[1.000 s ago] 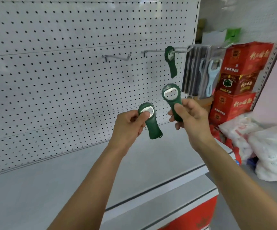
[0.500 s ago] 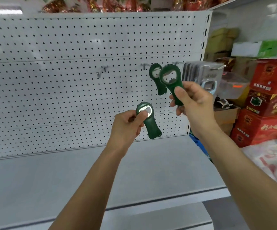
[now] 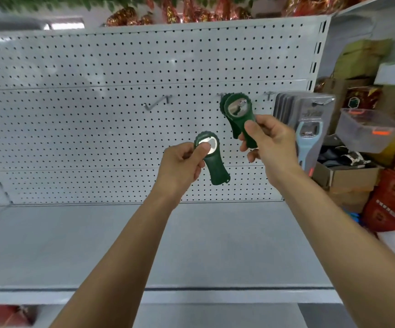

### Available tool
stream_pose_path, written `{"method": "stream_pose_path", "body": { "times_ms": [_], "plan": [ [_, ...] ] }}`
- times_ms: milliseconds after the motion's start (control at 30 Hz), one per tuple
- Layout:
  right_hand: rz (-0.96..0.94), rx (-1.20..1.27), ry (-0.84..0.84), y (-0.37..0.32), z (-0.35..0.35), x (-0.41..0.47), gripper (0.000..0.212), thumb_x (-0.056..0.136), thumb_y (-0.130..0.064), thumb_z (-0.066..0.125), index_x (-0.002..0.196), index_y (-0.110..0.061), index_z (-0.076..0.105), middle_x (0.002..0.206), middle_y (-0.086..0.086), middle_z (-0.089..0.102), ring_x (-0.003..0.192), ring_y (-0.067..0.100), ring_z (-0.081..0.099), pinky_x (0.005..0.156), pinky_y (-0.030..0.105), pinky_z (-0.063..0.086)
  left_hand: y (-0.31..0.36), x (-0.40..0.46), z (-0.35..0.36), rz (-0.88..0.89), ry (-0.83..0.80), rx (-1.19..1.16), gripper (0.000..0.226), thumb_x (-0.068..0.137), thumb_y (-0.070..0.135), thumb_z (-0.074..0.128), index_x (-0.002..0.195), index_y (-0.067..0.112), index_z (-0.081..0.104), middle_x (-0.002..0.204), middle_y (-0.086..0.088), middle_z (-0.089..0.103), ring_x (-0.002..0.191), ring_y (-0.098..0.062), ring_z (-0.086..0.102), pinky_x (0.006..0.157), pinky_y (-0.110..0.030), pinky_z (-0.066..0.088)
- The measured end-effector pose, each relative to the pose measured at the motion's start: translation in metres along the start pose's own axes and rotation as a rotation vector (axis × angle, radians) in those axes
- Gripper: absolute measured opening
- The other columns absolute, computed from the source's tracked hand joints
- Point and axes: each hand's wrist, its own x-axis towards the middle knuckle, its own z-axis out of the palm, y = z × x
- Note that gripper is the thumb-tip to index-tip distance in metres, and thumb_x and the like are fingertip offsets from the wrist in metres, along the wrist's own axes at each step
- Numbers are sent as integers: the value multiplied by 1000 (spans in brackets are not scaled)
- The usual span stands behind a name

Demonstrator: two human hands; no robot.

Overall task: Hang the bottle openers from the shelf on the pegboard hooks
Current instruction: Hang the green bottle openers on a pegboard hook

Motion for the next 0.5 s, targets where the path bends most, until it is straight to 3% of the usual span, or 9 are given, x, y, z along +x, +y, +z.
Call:
{"method": "stream_pose_path", "body": {
  "times_ms": [333, 500],
  "plan": [
    [104, -22, 56, 12, 7, 23, 11, 93, -10, 59, 89, -16, 68, 69, 9, 64, 49, 17, 57, 41, 25, 41, -2, 5, -9, 5, 13, -48, 41, 96, 29, 57, 86, -10, 63, 60, -3, 55, 45, -11, 41, 46, -21, 36],
    [152, -47, 88, 17, 10, 34, 11, 92, -13, 61, 99, -11, 69, 68, 10, 63, 48, 16, 57, 40, 23, 42, -3, 5, -11, -7, 9, -69, 42, 97, 34, 54, 92, -6, 67, 60, -2, 54, 46, -11, 42, 45, -19, 37]
  ]
}}
